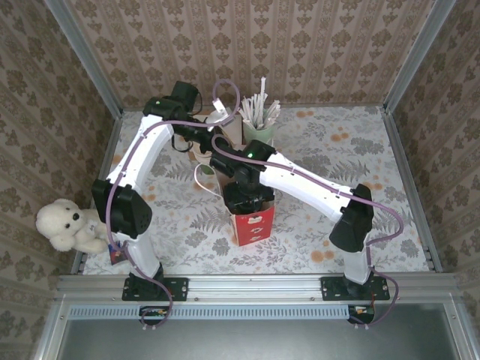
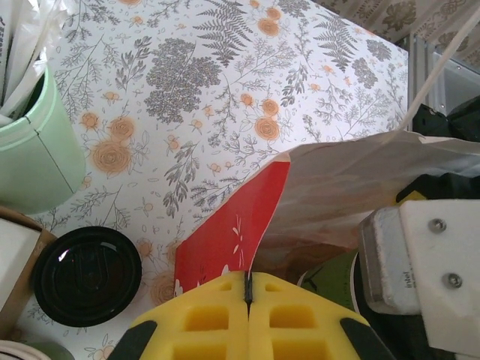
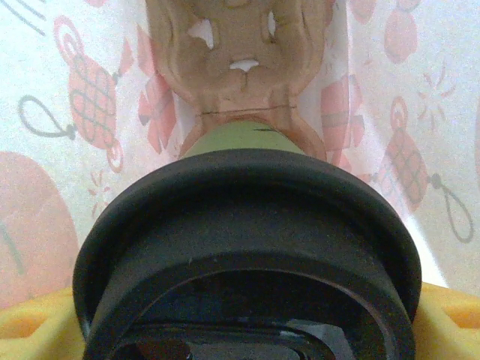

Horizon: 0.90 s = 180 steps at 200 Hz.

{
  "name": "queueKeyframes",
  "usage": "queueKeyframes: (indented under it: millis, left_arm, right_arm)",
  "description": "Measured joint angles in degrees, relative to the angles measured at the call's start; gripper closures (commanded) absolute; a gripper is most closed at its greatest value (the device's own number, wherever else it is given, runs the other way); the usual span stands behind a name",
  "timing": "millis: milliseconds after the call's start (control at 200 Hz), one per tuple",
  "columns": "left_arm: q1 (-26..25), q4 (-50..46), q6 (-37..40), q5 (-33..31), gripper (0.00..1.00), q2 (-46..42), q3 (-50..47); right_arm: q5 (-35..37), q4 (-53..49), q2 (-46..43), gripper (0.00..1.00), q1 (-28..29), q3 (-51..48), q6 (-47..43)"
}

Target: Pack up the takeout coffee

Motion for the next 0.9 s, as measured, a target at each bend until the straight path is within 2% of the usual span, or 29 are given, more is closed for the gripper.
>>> queueKeyframes:
  millis: [155,410,900]
  left_arm:
    - [0.4,5.3,-5.3,-0.2,1.00,-1.1,-3.7]
    - [1.9,15.8,-13.7,1.3,1.00,-9.3,-16.0]
    - [4.1,19.4,-20.3,0.3,1.00,-10.8,-18.0]
  right_arm:
    - [0.0,-0.5,0.6,0.29,0.0,-0.9,0.0]
    - [-1.6,1.5,1.0,0.30,-0.1,-3.3,0.0]
    - [-3.3,2.1,0.4,0.31,-0.1,-7.4,-2.1]
